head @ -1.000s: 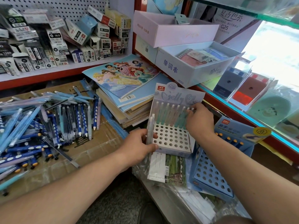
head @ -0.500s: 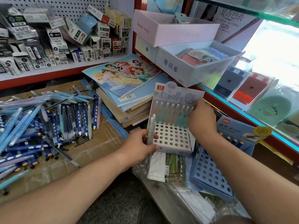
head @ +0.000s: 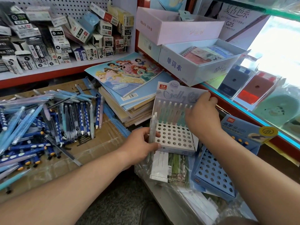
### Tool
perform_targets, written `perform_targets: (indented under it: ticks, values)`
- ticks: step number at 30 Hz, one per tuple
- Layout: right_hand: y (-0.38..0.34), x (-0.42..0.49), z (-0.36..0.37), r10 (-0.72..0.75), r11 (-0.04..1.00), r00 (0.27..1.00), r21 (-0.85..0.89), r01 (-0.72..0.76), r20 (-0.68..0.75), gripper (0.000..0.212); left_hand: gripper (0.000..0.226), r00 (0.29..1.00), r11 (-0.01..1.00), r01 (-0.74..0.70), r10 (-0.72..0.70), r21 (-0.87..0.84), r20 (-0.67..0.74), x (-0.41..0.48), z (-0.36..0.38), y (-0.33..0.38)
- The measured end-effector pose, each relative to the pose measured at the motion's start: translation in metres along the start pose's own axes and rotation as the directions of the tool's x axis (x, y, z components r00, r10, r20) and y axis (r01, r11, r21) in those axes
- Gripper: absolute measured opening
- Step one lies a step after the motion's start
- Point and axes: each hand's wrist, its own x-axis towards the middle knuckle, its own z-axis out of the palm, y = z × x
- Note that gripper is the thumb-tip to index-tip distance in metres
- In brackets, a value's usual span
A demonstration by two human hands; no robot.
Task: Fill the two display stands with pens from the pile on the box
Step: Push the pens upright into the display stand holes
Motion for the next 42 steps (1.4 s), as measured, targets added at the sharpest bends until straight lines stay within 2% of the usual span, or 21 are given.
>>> perform_targets:
  ticks: [2,4,7,12,15,18,20,22,28,42]
  values:
    - [-0.016,-0.015,-0.006,-0.083,0.962,0.991,0.268,0.051,0.108,0.026,0.029,1.0,1.0,-0.001,0.001,-0.015,0.02,-0.002,-0.002,0.003]
    - [-0.029,-0.026,-0.001,-0.201,0.889,0.946,0.452,0.068,0.253,0.021,0.029,0.999,1.0,-0.007,0.008,-0.021,0.048,-0.004,-0.003,0.004]
    - [-0.036,-0.03,0.007,-0.298,0.838,0.903,0.538,0.091,0.311,0.015,0.03,0.998,1.0,-0.025,0.026,-0.012,0.058,-0.007,-0.005,0.005]
    - [-0.03,-0.027,0.012,-0.355,0.724,0.85,0.69,-0.014,0.39,0.013,0.033,0.998,0.999,-0.043,0.045,-0.031,0.043,-0.007,-0.012,0.005]
    - [-0.03,-0.023,0.013,-0.325,0.707,0.901,0.707,0.03,0.287,0.015,0.041,0.999,0.995,-0.03,0.032,-0.096,0.017,-0.002,-0.016,0.006]
    - [-0.027,-0.012,0.011,-0.196,0.705,0.975,0.706,0.068,0.102,0.014,0.044,0.997,0.992,-0.033,0.024,-0.119,-0.078,0.003,-0.024,0.008]
    - [-0.023,-0.006,0.013,-0.137,0.733,0.99,0.671,0.11,-0.013,0.015,0.048,0.995,0.996,-0.027,0.02,-0.08,-0.097,0.002,-0.028,0.006]
    - [-0.022,-0.003,0.019,-0.144,0.767,0.987,0.623,0.154,-0.066,0.014,0.049,0.996,0.999,-0.027,0.025,-0.026,-0.091,-0.001,-0.03,0.003]
    - [-0.029,0.004,0.037,-0.189,0.839,0.974,0.494,0.226,-0.124,0.013,0.038,0.984,0.996,-0.025,0.039,0.081,-0.172,0.001,-0.029,-0.005]
    - [-0.03,0.007,0.064,-0.228,0.888,0.973,0.404,0.221,-0.033,0.014,0.02,0.98,0.987,-0.099,0.12,0.13,-0.159,0.001,-0.03,-0.011]
